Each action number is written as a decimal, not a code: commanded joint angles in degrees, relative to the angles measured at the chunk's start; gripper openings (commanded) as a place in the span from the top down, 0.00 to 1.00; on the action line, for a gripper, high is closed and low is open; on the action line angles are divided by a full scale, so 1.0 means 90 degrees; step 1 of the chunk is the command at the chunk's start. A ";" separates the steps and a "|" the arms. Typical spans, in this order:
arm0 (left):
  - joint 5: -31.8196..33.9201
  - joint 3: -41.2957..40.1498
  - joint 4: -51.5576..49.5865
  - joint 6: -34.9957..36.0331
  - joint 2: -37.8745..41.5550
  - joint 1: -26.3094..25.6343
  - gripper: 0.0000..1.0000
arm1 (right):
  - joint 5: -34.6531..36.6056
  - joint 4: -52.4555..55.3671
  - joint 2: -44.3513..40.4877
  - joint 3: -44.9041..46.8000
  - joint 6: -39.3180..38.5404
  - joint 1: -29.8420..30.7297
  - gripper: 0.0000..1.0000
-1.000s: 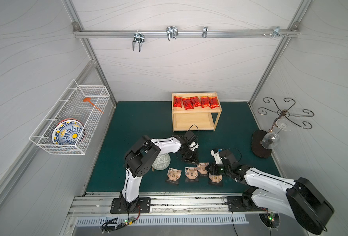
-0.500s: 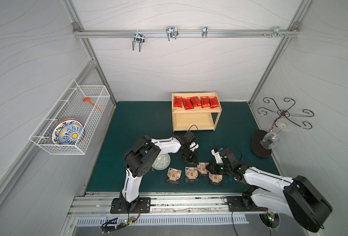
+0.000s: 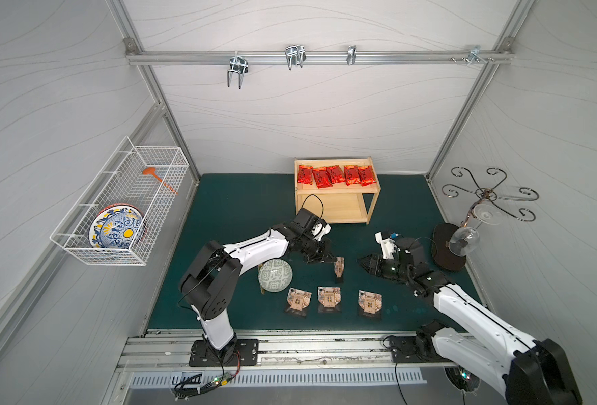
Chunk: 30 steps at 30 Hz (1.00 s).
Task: Place the tea bags on the shelf by color
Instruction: Pick up the tea bag from the center of the board.
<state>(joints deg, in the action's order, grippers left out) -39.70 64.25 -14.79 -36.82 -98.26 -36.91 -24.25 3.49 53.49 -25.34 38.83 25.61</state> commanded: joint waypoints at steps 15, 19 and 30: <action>-0.1562 -0.0691 0.2393 -0.1540 0.1086 0.0837 1.00 | -0.2970 -0.3329 0.1500 0.0108 0.1515 -0.0931 0.33; -0.1604 -0.0733 0.2562 -0.1678 0.1227 0.0876 1.00 | -0.3205 -0.3648 0.1838 -0.0089 0.1751 -0.0927 0.30; -0.1643 -0.0752 0.2825 -0.1915 0.1326 0.0971 1.00 | -0.3546 -0.4304 0.1994 -0.0182 0.2395 -0.0911 0.39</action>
<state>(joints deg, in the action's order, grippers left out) -53.23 57.28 7.18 -53.19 -87.77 -28.49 -54.30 -31.77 71.16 -25.67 58.33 17.52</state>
